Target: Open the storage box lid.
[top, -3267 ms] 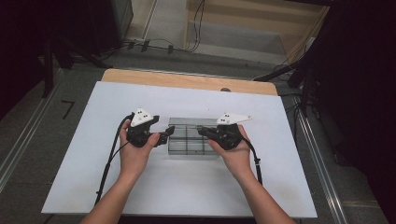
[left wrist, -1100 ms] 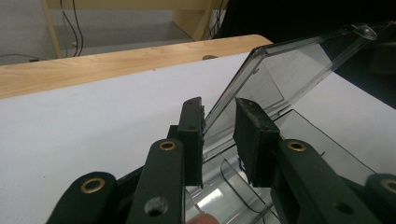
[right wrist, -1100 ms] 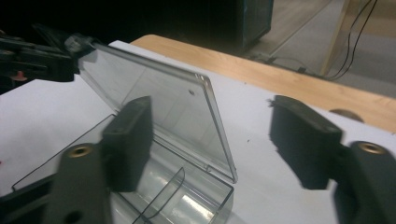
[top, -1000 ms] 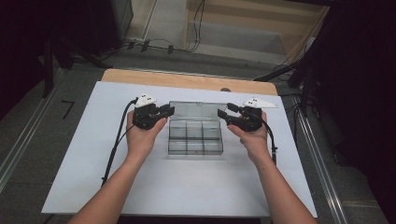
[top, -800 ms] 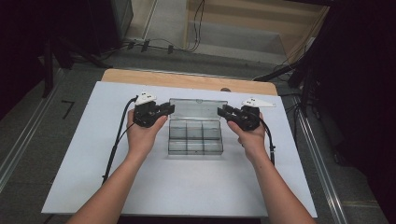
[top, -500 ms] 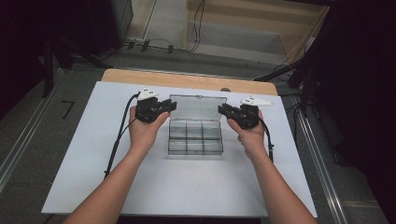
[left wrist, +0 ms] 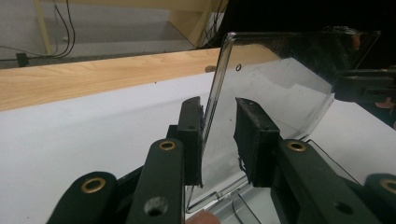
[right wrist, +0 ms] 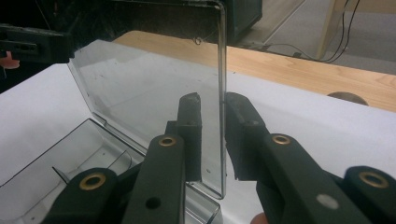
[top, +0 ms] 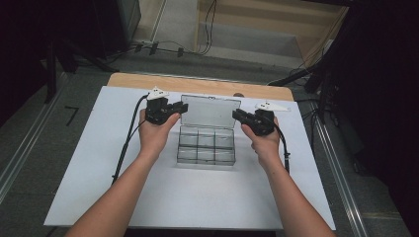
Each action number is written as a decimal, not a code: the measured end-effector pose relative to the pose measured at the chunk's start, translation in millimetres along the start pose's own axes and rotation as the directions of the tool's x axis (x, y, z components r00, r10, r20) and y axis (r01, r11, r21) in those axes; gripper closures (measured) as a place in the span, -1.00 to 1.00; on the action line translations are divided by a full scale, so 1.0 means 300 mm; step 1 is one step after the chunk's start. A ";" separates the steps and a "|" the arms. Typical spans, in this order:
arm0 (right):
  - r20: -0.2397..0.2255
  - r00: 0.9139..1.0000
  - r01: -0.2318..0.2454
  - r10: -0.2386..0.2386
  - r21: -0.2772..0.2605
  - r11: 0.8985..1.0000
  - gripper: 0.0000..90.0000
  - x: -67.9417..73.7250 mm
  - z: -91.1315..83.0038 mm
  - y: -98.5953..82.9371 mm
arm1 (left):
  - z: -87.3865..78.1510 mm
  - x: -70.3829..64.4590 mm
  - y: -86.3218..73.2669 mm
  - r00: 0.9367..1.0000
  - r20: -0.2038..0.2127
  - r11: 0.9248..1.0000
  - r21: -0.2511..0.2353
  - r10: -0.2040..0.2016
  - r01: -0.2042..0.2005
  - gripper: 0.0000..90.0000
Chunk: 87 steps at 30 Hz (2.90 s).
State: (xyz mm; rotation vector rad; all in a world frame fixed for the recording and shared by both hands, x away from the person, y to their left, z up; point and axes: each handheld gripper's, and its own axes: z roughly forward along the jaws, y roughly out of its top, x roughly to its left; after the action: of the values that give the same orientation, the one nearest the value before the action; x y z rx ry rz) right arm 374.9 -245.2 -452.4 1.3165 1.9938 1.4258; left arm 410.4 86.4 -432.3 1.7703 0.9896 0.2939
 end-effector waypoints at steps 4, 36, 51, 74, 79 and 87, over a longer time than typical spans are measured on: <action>0.000 1.000 -0.007 0.007 -0.001 1.000 0.67 -0.002 0.005 -0.001 | 0.004 0.005 -0.004 1.000 0.002 1.000 0.006 -0.006 0.006 0.56; 0.008 0.993 -0.119 0.119 0.054 0.991 0.47 -0.049 0.127 -0.071 | 0.122 0.073 -0.093 0.991 -0.002 0.983 0.132 -0.131 0.131 0.49; -0.026 0.973 -0.228 0.231 0.092 0.969 0.34 -0.082 0.165 -0.100 | 0.149 0.090 -0.111 0.979 -0.014 0.964 0.174 -0.203 0.202 0.34; -0.013 0.963 -0.262 0.268 0.178 0.949 -0.04 -0.087 0.210 -0.098 | 0.156 0.091 -0.122 0.979 -0.030 0.952 0.231 -0.201 0.203 0.08; -0.025 0.962 -0.259 0.271 0.213 0.942 -0.24 -0.088 0.219 -0.101 | 0.139 0.089 -0.111 0.979 -0.039 0.950 0.237 -0.200 0.204 -0.17; 0.011 0.987 -0.163 0.163 0.173 0.971 -0.70 -0.071 0.181 -0.078 | 0.079 0.052 -0.076 0.993 -0.001 0.974 0.193 -0.121 0.119 -0.52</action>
State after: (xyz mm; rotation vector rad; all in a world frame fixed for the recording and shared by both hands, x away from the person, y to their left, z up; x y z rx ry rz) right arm 413.7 -234.7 -500.8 1.5862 2.0935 1.3485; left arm 423.6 84.9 -466.3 1.8745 1.1447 0.1148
